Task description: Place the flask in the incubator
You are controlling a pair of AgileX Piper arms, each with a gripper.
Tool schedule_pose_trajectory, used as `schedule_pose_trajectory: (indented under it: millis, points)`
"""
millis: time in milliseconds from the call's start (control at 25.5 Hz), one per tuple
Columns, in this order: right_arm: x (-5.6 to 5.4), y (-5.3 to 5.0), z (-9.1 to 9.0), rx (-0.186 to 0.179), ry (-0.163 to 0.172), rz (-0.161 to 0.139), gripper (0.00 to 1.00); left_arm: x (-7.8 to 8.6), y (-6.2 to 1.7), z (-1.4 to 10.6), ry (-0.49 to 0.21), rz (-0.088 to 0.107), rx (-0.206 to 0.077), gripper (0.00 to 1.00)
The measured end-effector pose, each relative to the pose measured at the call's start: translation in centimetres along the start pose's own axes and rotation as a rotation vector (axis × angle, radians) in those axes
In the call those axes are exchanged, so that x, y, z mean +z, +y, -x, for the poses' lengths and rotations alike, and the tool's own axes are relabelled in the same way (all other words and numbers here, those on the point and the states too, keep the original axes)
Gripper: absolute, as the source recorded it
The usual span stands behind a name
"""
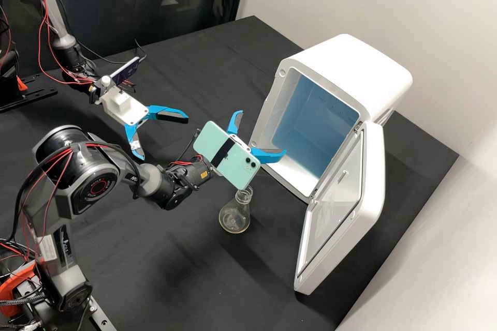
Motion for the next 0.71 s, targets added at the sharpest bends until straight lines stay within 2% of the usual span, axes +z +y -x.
schedule_pose_trajectory:
  millis: [78, 314, 392, 470, 510, 588, 706]
  points:
    - [0.0, 0.0, 0.0, 0.000, 0.000, 0.000, 1.00, 0.0, -0.15, -0.1, 0.000, -0.004, -0.004, 1.00]
    - [0.0, 0.0, 0.0, 0.000, 0.000, -0.005, 1.00, -0.1, -0.23, -0.3, 0.000, -0.001, -0.004, 1.00]
    - [0.0, 0.0, 0.0, 0.002, 0.002, -0.005, 1.00, -0.1, -0.38, -0.6, -0.003, 0.024, -0.005, 1.00]
    - [-0.1, 0.1, 0.0, 0.009, 0.010, -0.005, 1.00, -0.2, -0.67, -0.9, 0.007, 0.066, -0.017, 1.00]
    - [-0.2, 0.2, 0.0, 0.017, 0.019, -0.005, 1.00, -0.2, -0.80, -1.1, 0.009, 0.097, -0.030, 1.00]
    - [-0.2, 0.2, 0.0, 0.025, 0.027, -0.005, 1.00, -0.2, -0.90, -1.3, 0.018, 0.128, -0.054, 1.00]
    - [-0.1, 0.1, -0.1, 0.030, 0.033, -0.005, 1.00, -0.2, -1.03, -1.6, 0.036, 0.156, -0.079, 1.00]
